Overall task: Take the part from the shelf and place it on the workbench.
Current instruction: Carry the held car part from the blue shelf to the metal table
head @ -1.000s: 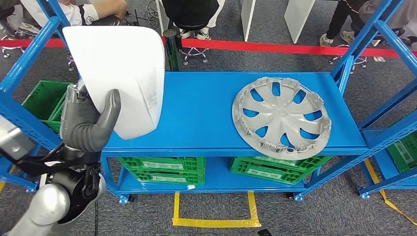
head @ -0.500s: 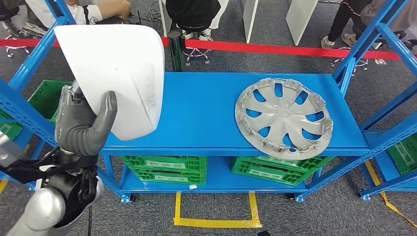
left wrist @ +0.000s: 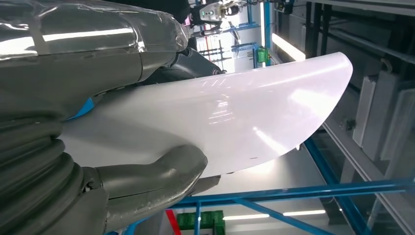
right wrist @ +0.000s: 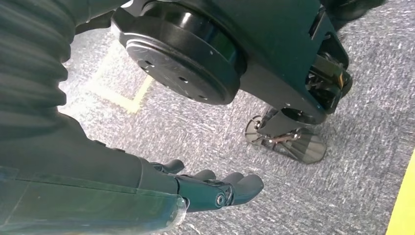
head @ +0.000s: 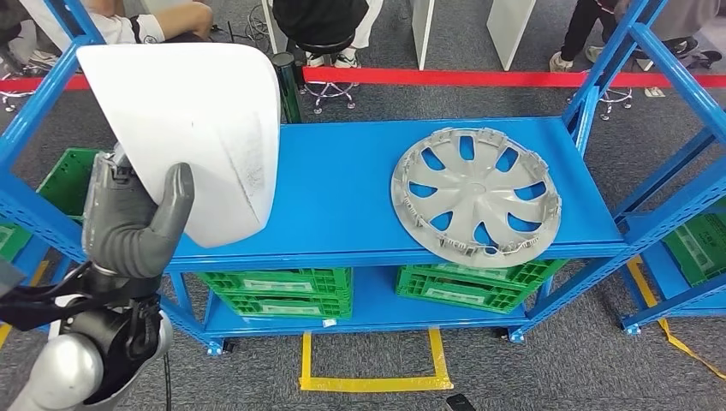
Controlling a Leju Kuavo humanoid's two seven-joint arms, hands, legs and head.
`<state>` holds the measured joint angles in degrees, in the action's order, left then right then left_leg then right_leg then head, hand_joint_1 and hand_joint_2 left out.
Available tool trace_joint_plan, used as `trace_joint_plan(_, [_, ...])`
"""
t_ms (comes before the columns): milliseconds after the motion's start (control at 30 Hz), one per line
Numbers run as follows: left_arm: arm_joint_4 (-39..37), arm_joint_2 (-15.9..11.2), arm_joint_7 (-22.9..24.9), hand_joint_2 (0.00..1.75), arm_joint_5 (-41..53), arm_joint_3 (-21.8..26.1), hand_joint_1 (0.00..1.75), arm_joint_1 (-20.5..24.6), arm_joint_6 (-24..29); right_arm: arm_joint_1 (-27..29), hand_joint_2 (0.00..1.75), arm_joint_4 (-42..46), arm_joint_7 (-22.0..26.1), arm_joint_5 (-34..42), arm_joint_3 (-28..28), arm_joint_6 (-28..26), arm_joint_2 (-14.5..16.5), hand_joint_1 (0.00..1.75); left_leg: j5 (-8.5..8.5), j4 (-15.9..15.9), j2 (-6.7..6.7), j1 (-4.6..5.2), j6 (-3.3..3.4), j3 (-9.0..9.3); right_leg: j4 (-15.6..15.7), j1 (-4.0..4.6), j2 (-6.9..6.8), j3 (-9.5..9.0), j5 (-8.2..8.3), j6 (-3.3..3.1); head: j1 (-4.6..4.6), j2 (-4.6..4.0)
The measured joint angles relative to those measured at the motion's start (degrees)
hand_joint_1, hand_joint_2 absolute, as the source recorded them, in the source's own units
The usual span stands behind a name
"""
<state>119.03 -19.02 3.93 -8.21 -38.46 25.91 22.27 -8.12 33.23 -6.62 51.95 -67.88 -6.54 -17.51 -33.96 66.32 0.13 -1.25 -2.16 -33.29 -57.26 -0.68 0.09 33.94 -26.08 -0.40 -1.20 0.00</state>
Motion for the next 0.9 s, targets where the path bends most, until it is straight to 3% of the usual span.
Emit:
trace_joint_plan(67, [0.0, 0.0, 0.0, 1.75, -0.2, 0.0, 1.75, 0.1, 0.0, -0.1, 1.75, 0.1, 0.0, 0.1, 0.0, 0.0, -0.1, 0.00, 2.24, -6.1, 0.00, -0.09, -0.04, 3.28, -0.5, 0.03, 0.18, 0.34, 0.05, 0.70, 0.30, 0.00])
trace_joint_plan(100, [0.0, 0.0, 0.0, 1.75, -0.3, 0.0, 1.75, 0.2, 0.1, -0.1, 1.75, 0.2, 0.0, 0.2, 0.0, 0.1, -0.2, 0.00, 2.34, -7.5, -0.08, -0.05, 0.16, 3.83, -0.7, 0.10, 0.27, 0.52, 0.19, 1.11, 0.40, 0.00])
trace_joint_plan(200, [0.0, 0.0, -0.1, 1.75, -0.6, -0.2, 1.75, 0.3, 0.3, 0.0, 1.75, 0.2, -0.1, 0.6, -0.1, 0.2, -0.3, 0.00, 2.76, -7.9, -0.31, 0.12, 1.60, 3.22, -0.8, 0.00, 0.29, 0.94, 0.58, 2.19, 0.32, 0.00])
trace_joint_plan(267, [0.0, 0.0, -0.2, 1.75, -0.7, -0.2, 1.75, 0.6, 0.4, 0.0, 1.75, 0.2, -0.1, 1.0, -0.2, 0.3, -0.3, 0.00, 3.50, -8.0, -0.35, 0.16, 2.72, 2.49, -3.4, -0.16, 0.20, 2.04, -1.96, 2.70, -0.03, 0.00])
trace_joint_plan(333, [0.0, 0.0, -0.3, 1.75, -0.8, -0.3, 1.75, 0.6, 0.5, 0.0, 1.75, 0.2, -0.1, 1.2, -0.3, 0.3, -0.3, 0.00, 4.23, -8.0, -0.43, 0.44, 3.44, 1.48, -10.4, -0.20, 0.13, 4.49, -6.92, 2.96, -0.56, 0.00])
trace_joint_plan(367, [0.0, 0.0, -0.3, 1.75, -0.8, -0.3, 1.75, 0.6, 0.5, 0.0, 1.75, 0.2, -0.1, 1.3, -0.3, 0.3, -0.3, 0.00, 4.59, -7.9, -0.49, 0.66, 3.64, 0.96, -14.2, -0.19, 0.13, 5.65, -8.90, 2.95, -0.74, 0.00])
trace_joint_plan(400, [0.0, 0.0, -0.3, 1.75, -0.8, -0.4, 1.75, 0.6, 0.6, 0.0, 1.75, 0.2, -0.1, 1.3, -0.3, 0.3, -0.3, 0.00, 4.94, -7.9, -0.55, 0.93, 3.79, 0.50, -16.7, -0.12, 0.13, 6.13, -9.88, 2.80, -0.85, 0.00])
trace_joint_plan(433, [0.0, 0.0, -0.3, 1.75, -0.9, -0.4, 1.75, 0.6, 0.6, 0.0, 1.75, 0.2, -0.1, 1.4, -0.4, 0.3, -0.3, 0.00, 5.25, -7.9, -0.63, 1.23, 3.91, 0.12, -17.0, 0.00, 0.14, 5.59, -9.70, 2.47, -0.92, 0.00])
trace_joint_plan(467, [0.0, -0.1, -0.3, 1.75, -0.9, -0.5, 1.75, 0.6, 0.7, 0.0, 1.75, 0.3, -0.1, 1.5, -0.4, 0.3, -0.3, 0.00, 5.53, -7.9, -0.70, 1.55, 4.00, -0.17, -15.1, 0.22, 0.15, 3.94, -8.50, 1.93, -0.98, 0.00])
trace_joint_plan(567, [0.0, -0.1, -0.2, 1.75, -1.0, -0.6, 1.75, 0.6, 0.9, -0.2, 1.75, 0.5, -0.1, 1.6, -0.5, 0.2, -0.6, 0.00, 6.24, -7.9, -0.74, 2.16, 3.99, -0.66, -3.2, 1.50, 0.08, -3.40, -4.64, -0.80, -0.85, 0.00])
trace_joint_plan(633, [0.0, -0.2, 0.1, 1.75, -1.0, -0.6, 1.75, 0.3, 1.1, -0.3, 1.75, 0.8, -0.4, 1.6, -0.6, 0.3, -1.1, 0.00, 6.82, -7.9, -0.57, 1.87, 3.44, -0.98, 0.2, 2.21, 0.00, -5.10, -4.17, -1.71, -0.76, 0.00])
trace_joint_plan(733, [0.4, -0.7, 1.0, 1.75, -0.6, -0.7, 1.75, -0.6, 1.4, -0.3, 1.75, 1.4, -1.9, 0.5, -1.0, -0.2, -1.3, 0.00, 6.65, -7.8, -0.36, 1.59, 2.45, -1.45, 2.2, 2.14, -0.15, -5.23, -2.53, -1.69, -1.26, 0.00])
trace_joint_plan(800, [0.8, -1.3, 1.7, 1.75, -0.1, -0.7, 1.75, -1.2, 1.4, -0.4, 1.75, 2.0, -3.0, -0.5, -1.4, -1.2, -1.5, 0.00, 3.04, -4.4, -0.34, 1.47, 1.70, -2.84, 3.3, 1.59, -0.38, -4.75, -1.24, -1.53, -1.11, 0.00])
trace_joint_plan(867, [1.2, -1.8, 2.2, 1.75, 0.1, -0.7, 1.75, -1.9, 1.4, -0.6, 1.75, 2.7, -3.9, -1.1, -1.7, -2.2, -1.6, 0.00, -1.57, 2.3, -0.35, 1.01, 0.78, -5.00, 3.1, 1.28, -0.41, -3.43, -0.45, -1.30, -0.79, 0.00])
trace_joint_plan(900, [1.4, -2.1, 2.4, 1.75, 0.2, -0.7, 1.75, -2.3, 1.4, -0.6, 1.75, 3.1, -4.2, -1.2, -1.8, -2.7, -1.7, 0.00, -2.67, 5.1, -0.33, 0.75, 0.34, -5.64, 2.8, 1.10, -0.45, -2.65, -0.15, -1.05, -0.72, 0.00])
